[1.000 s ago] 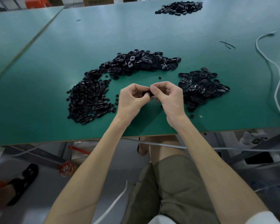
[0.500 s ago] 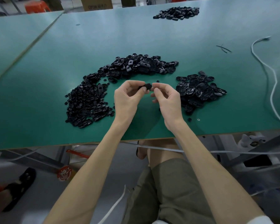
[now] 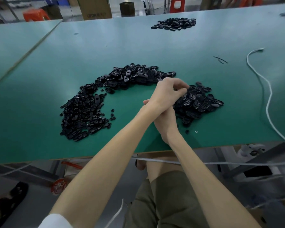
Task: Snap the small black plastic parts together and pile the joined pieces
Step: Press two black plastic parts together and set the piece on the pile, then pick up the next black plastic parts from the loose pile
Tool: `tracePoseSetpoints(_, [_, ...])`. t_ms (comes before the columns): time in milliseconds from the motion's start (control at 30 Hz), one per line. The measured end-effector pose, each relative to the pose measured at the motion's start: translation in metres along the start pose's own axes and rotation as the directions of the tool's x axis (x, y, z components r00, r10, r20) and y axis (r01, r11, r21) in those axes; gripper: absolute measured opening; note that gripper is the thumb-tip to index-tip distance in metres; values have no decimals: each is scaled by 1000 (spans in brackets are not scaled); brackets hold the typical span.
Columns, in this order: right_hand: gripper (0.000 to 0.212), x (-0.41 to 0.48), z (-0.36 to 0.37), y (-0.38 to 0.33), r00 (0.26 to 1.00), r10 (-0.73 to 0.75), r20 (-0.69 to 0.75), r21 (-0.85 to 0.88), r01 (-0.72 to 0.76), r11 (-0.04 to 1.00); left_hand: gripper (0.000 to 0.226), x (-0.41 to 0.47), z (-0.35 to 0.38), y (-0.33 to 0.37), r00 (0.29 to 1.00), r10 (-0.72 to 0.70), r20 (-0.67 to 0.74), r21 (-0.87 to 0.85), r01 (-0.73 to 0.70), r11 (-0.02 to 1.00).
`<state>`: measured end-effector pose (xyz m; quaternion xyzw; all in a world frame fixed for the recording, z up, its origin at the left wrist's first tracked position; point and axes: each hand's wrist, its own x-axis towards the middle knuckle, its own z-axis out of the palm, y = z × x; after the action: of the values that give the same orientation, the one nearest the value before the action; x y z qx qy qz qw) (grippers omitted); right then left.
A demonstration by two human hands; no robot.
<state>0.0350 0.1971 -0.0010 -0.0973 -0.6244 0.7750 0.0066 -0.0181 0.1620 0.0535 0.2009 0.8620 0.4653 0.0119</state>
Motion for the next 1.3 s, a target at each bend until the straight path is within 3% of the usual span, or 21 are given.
tracePoseSetpoints(67, [16, 3, -1, 5, 989, -133, -61, -349, 104, 931, 17, -7, -6, -3, 998, 10, -70, -60, -14, 998])
tracePoseSetpoints(100, [11, 5, -1, 7, 982, -180, -65, -422, 136, 896, 18, -11, -10, -6, 993, 6, -114, -91, -17, 996])
tracePoseSetpoints(167, [16, 3, 0, 7, 949, -309, -56, -434, 256, 864, 19, -23, -18, -16, 980, -5, -198, -132, -21, 991])
tracePoseSetpoints(233, [21, -1, 2, 8, 870, -492, -38, -461, 421, 781, 19, -36, -28, -31, 956, -37, -291, -167, -12, 986])
tracePoseSetpoints(300, [24, -3, 5, 7, 841, -542, 1, -448, 485, 751, 21, -47, -37, -46, 921, -106, -376, -252, 9, 968])
tracePoseSetpoints(400, [26, -2, 7, 1, 919, -390, -53, -264, 363, 894, 25, -63, -48, -63, 898, -232, -374, -399, 70, 914])
tracePoseSetpoints(533, [22, -5, -4, -10, 979, -199, -32, 25, 200, 980, 21, -80, -57, -65, 931, -251, -265, -442, 114, 890])
tracePoseSetpoints(600, [33, -7, -15, -23, 993, -114, 37, 282, 99, 954, 20, -85, -67, -57, 943, -234, -237, -450, 107, 887])
tracePoseSetpoints(700, [40, -4, -27, -48, 998, 2, 59, 594, -37, 804, 20, -89, -89, -40, 956, -185, -227, -471, 58, 880])
tracePoseSetpoints(867, [38, -7, -24, -60, 995, 31, 94, 510, -75, 857, 18, -96, -107, -19, 963, -141, -230, -489, 11, 872])
tracePoseSetpoints(967, [39, -8, -20, -55, 991, 61, 115, 557, -116, 822, 17, -93, -111, -19, 963, -96, -250, -506, -46, 861])
tracePoseSetpoints(1067, [38, -5, -16, -43, 990, 115, 82, 632, -141, 762, 10, -86, -90, -28, 983, -147, -110, -407, 91, 909])
tracePoseSetpoints(1167, [38, -1, -10, -36, 985, 159, 72, 678, -165, 716, 30, -86, -51, -42, 962, -256, 98, -336, 275, 901])
tracePoseSetpoints(1300, [35, 2, -13, -34, 985, 164, 61, 725, -156, 670, 21, -82, -29, -57, 968, -224, 108, -451, 249, 857])
